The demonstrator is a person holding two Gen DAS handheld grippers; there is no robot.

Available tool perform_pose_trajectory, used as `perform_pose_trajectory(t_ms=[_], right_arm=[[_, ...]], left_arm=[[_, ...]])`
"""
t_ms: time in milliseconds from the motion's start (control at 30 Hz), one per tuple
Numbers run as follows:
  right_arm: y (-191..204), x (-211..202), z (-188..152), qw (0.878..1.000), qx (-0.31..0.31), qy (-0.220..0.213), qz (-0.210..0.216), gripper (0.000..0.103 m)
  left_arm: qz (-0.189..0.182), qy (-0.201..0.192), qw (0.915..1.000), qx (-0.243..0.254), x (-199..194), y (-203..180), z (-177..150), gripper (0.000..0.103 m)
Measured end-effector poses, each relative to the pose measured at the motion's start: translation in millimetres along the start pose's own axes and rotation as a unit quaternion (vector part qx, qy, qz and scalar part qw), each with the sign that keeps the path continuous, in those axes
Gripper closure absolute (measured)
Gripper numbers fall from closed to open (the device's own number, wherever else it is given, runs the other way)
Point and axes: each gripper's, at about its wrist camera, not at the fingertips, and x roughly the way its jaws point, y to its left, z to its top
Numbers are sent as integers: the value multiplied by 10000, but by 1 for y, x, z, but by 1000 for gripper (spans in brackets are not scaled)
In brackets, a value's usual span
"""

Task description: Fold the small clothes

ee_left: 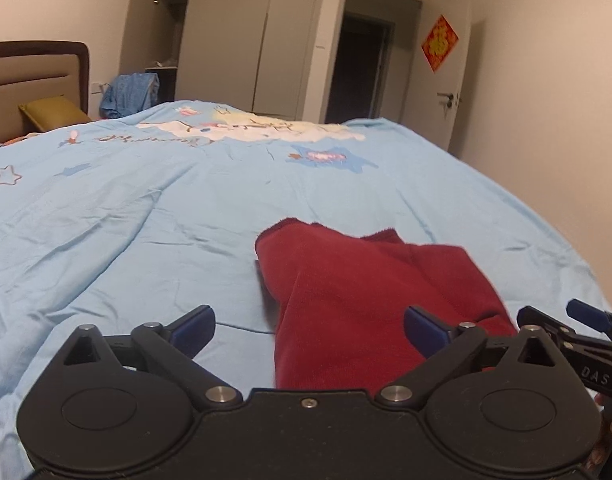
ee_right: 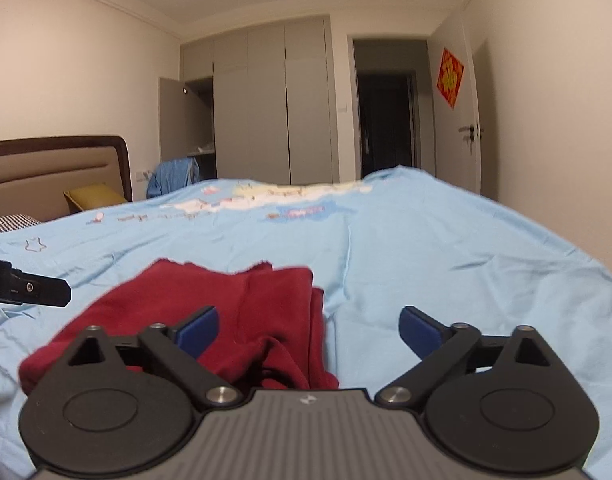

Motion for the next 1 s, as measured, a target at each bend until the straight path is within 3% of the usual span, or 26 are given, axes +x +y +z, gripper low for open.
perform_pose_trajectory(t_ms=[400, 700, 1000], right_arm=[[15, -100, 6, 9965, -85, -818, 121, 0], [21, -151, -32, 9963, -193, -842, 22, 0], [27, -151, -60, 9978, -325, -570, -119, 0]], left_arm=[[69, -522, 9986, 65, -93, -15, -31, 1], [253, -600, 9973, 338, -134, -23, -79, 1], [314, -318, 9985, 300, -135, -16, -107, 1]])
